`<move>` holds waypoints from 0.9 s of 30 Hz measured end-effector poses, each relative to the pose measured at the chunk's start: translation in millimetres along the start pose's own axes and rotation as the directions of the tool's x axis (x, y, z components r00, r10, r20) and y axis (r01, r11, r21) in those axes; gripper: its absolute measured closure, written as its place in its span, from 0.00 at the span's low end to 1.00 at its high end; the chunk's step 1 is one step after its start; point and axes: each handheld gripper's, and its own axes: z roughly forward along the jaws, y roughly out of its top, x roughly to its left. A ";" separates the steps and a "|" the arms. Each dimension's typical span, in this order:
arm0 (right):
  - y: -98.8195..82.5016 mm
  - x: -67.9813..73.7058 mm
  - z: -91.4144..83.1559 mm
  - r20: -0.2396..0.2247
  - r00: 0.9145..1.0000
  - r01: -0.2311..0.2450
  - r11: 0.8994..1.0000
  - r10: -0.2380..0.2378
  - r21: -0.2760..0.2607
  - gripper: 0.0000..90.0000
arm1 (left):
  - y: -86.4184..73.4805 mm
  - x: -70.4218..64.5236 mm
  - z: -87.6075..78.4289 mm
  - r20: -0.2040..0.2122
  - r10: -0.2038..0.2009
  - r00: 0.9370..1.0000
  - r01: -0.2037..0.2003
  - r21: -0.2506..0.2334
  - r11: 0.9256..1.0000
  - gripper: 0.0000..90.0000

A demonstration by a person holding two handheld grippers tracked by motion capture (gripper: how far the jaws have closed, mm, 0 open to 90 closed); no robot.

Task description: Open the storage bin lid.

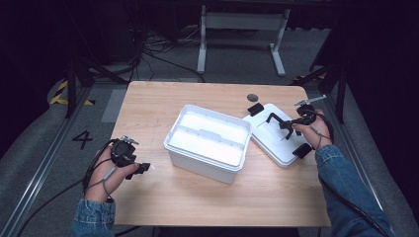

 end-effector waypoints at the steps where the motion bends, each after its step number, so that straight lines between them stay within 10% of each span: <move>1: -0.5 -0.6 0.3 -0.001 1.000 -0.002 1.000 0.002 0.001 0.94 | 0.0 -0.1 0.1 -0.003 -0.002 1.000 0.002 -0.002 1.000 0.40; 14: 3.8 -0.1 -11.6 0.001 1.000 0.002 0.997 -0.002 -0.080 0.59 | -0.6 0.3 -0.3 0.003 0.004 1.000 -0.004 -0.001 1.000 0.39; 27: 3.4 35.7 -56.9 -0.001 0.996 0.088 0.982 -0.089 -0.167 0.58 | -5.1 -0.2 -1.0 -0.003 0.001 1.000 -0.001 0.005 1.000 0.39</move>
